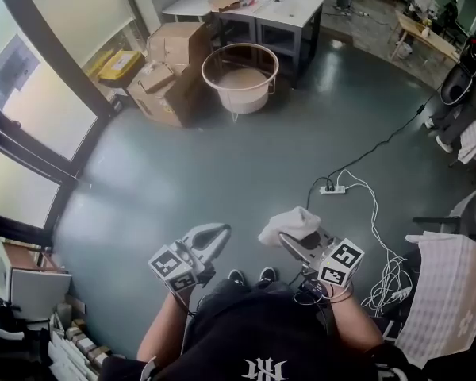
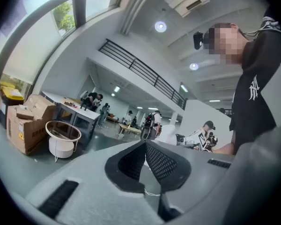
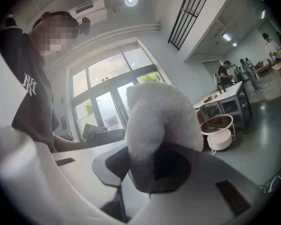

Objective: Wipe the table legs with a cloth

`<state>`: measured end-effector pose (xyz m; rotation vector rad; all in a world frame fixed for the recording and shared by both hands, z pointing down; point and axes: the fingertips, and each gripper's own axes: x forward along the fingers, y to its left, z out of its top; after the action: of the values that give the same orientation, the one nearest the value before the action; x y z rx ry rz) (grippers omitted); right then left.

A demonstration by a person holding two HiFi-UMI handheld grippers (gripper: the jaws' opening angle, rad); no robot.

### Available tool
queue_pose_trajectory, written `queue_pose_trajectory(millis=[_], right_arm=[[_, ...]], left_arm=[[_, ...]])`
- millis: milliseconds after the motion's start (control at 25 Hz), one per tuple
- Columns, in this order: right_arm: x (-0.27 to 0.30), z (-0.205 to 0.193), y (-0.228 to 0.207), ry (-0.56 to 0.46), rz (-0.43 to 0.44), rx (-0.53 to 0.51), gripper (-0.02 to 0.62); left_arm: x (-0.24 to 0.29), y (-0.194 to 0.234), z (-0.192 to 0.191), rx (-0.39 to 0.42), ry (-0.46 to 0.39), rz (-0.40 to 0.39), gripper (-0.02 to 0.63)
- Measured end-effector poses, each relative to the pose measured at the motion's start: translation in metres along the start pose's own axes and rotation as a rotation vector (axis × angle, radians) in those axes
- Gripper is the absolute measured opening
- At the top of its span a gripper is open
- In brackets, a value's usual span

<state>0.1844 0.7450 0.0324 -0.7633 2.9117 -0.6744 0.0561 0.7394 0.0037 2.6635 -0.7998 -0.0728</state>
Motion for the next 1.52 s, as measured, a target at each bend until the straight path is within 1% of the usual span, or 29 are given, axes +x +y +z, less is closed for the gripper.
queue_pose_trajectory(millis=[120,200,280,360,440,600,760,920,1040,1160,1280,1400,1520], right_arm=[[0.005,-0.003,-0.004,0.014,0.03,0.011,0.084],[0.009,-0.004,-0.011,0.02,0.034,0.023,0.084],[0.012,-0.008,-0.022,0.028,0.022,0.04,0.084],[0.018,-0.008,-0.033,0.031,0.009,0.055,0.085],[0.027,-0.004,-0.043,0.035,0.001,0.052,0.084],[0.061,0.006,-0.069,0.057,-0.015,0.031,0.084],[0.103,0.019,-0.103,0.099,-0.036,0.046,0.084],[0.159,0.042,-0.138,0.125,-0.067,0.057,0.084],[0.187,0.066,-0.164,0.14,-0.121,0.03,0.084],[0.197,0.1,-0.196,0.107,-0.193,-0.001,0.084],[0.2,0.127,-0.228,0.078,-0.239,-0.006,0.084],[0.21,0.138,-0.264,0.08,-0.236,0.018,0.084],[0.233,0.137,-0.305,0.099,-0.201,0.053,0.084]], left_arm=[[-0.002,0.002,0.003,0.01,-0.001,0.004,0.006],[-0.002,0.01,-0.001,0.006,0.011,0.015,0.006],[-0.001,0.02,0.0,-0.027,-0.002,0.021,0.006],[0.003,0.031,0.007,-0.062,-0.041,0.013,0.006],[0.01,0.049,0.01,-0.069,-0.05,0.005,0.006],[0.022,0.106,0.005,-0.043,0.001,0.009,0.006],[0.037,0.164,0.026,-0.092,-0.042,0.001,0.006],[0.043,0.229,0.047,-0.104,-0.039,-0.009,0.006],[0.045,0.27,0.066,-0.115,-0.058,-0.023,0.006],[0.051,0.305,0.085,-0.14,-0.086,-0.045,0.006],[0.061,0.341,0.084,-0.137,-0.063,-0.031,0.006],[0.08,0.369,0.084,-0.14,-0.056,-0.013,0.006],[0.104,0.4,0.083,-0.133,-0.041,-0.001,0.006]])
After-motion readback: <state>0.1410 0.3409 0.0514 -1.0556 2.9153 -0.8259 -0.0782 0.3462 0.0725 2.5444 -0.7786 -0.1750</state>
